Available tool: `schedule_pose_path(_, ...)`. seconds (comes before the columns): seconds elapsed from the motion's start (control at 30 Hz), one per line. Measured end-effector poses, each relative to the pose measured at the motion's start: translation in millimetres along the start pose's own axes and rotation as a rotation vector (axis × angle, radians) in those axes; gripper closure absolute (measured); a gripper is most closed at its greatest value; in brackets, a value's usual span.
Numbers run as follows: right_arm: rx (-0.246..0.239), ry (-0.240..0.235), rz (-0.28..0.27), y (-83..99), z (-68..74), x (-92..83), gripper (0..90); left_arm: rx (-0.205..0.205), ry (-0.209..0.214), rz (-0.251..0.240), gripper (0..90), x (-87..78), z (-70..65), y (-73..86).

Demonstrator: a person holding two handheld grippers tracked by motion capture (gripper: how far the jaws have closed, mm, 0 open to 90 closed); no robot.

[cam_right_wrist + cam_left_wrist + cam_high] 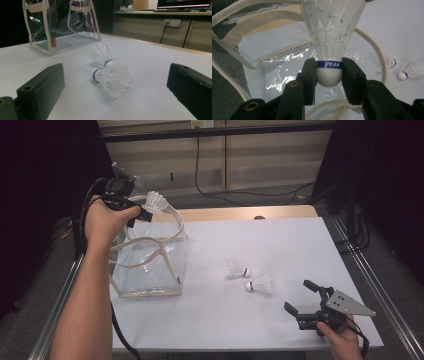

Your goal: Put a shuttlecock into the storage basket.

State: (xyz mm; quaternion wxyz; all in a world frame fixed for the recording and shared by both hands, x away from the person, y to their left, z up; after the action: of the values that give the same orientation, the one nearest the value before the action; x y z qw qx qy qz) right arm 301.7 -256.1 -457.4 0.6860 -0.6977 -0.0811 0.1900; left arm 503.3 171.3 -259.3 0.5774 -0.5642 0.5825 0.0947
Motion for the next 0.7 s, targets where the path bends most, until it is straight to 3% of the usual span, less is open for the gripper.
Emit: schedule_pose_path(0.7,-0.001,0.001,0.000,0.0,-0.4,-0.2,0.8,-0.028,-0.020,-0.004,65.6,5.2,11.9,-0.4)
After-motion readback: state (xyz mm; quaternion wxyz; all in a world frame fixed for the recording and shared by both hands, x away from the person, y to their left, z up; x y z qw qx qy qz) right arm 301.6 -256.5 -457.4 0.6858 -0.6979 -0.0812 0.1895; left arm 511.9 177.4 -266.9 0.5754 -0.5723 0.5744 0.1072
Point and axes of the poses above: each handheld gripper's, and its own axes: x roughly forward along the jaws, y roughly out of its underside, z roughly to its left, the point moved 7 cm from there along x, roughly forward along the jaws, and after that the axes turned 15 degrees about y, right-handed, at the moved point
